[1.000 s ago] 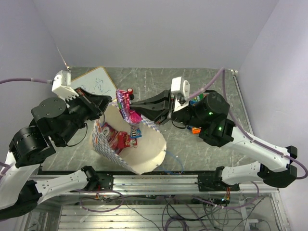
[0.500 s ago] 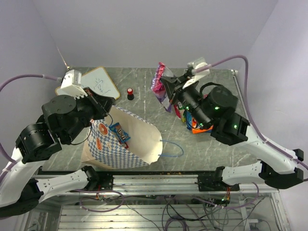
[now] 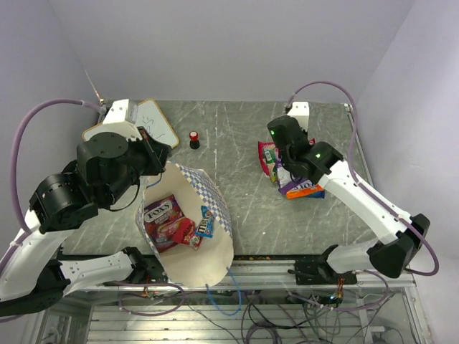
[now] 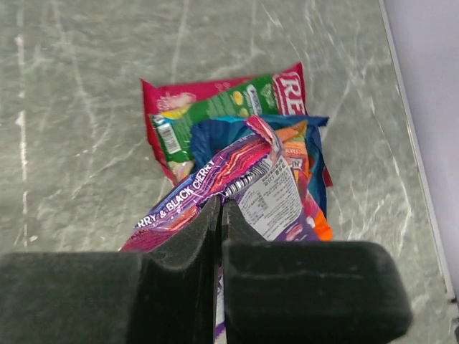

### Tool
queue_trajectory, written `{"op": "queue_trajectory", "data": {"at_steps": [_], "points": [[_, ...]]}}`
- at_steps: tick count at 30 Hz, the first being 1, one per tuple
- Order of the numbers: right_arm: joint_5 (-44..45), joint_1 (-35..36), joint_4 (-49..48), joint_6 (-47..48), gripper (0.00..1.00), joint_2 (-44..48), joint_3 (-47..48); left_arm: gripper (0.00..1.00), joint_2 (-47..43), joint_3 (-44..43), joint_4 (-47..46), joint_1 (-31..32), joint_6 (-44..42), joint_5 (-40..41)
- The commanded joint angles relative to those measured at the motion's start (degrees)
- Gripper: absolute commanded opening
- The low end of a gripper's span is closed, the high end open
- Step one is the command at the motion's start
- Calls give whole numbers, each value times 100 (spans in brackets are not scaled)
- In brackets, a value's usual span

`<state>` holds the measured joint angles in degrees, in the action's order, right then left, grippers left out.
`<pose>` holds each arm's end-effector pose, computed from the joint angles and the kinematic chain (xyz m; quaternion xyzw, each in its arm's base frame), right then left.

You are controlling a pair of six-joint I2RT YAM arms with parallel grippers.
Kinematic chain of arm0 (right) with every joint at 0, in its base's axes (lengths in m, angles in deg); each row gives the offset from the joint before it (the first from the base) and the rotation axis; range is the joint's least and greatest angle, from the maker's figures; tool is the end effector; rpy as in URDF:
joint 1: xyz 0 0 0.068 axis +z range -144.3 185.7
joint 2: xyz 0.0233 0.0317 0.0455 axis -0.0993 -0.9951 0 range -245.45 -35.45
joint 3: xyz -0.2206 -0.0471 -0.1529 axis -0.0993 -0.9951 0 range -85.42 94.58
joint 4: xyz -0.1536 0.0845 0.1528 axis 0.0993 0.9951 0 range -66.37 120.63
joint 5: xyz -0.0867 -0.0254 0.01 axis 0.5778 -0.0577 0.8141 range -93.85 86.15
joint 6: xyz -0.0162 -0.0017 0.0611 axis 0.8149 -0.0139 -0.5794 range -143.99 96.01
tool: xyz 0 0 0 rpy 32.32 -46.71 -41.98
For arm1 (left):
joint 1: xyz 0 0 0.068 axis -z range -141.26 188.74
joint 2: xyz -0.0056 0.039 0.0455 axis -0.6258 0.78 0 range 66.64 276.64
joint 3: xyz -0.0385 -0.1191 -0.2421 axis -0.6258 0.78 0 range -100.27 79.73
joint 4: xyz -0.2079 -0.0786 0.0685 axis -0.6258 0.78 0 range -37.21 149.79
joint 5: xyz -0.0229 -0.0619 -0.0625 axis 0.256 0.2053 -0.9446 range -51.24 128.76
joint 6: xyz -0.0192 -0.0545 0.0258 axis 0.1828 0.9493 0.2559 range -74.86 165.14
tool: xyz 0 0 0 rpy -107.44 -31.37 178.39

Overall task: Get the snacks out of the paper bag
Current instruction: Place the snack at the center of the board.

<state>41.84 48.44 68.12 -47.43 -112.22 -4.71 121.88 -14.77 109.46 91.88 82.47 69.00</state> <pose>0.2079 0.1448 0.3746 0.0197 0.8525 -0.0850 0.5155 0.0843 -0.0718 0.4773 -0.0459 0.7919 -0.2576 0.5517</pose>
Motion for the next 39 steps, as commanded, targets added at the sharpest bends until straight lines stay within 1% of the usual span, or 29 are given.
{"op": "queue_trajectory", "data": {"at_steps": [1,4,8,10,12,14,17,19,21,24,29,34,37,38,39], "points": [[-89,-558,139,-798,0,-195,-71,7,-48,-211,-151,34,-418,194],[3,-873,314,-1023,0,-662,100,7,54,-237,-219,35,-579,101],[261,-1258,1236,-1596,0,-1333,591,7,179,-293,-197,37,-672,54],[336,-1360,1395,-1684,0,-1502,681,7,170,-232,-234,31,-678,17],[195,-1410,955,-1404,0,-1453,441,7,144,-174,-264,33,-682,-24],[82,-1684,469,-1194,0,-1385,191,7,138,-134,-262,31,-682,-29],[-108,-1995,115,-1089,0,-1520,42,7,173,-129,-272,31,-682,-44],[-351,-2070,-468,-776,0,-1560,-166,7,199,-130,-280,31,-691,-42],[-592,-2104,-785,-784,0,-1631,-303,7,190,-94,-314,34,-691,-21],[-679,-2162,-807,-1119,0,-1855,-376,7,181,-70,-340,35,-655,6],[-860,-2185,-1245,-1495,0,-1973,-677,7,205,-95,-276,31,-542,-56],[-821,-2219,-1188,-2185,0,-2100,-836,7,192,-15,-345,33,-380,-197],[-835,-2238,-1122,-2382,0,-2009,-889,7,193,3,-393,34,-302,-292],[-859,-2235,-1106,-2353,2,-1957,-872,7,190,-12,-382,34,-282,-305],[-884,-2240,-1100,-2311,7,-1880,-853,7,196,-30,-383,33,-274,-310]]}}
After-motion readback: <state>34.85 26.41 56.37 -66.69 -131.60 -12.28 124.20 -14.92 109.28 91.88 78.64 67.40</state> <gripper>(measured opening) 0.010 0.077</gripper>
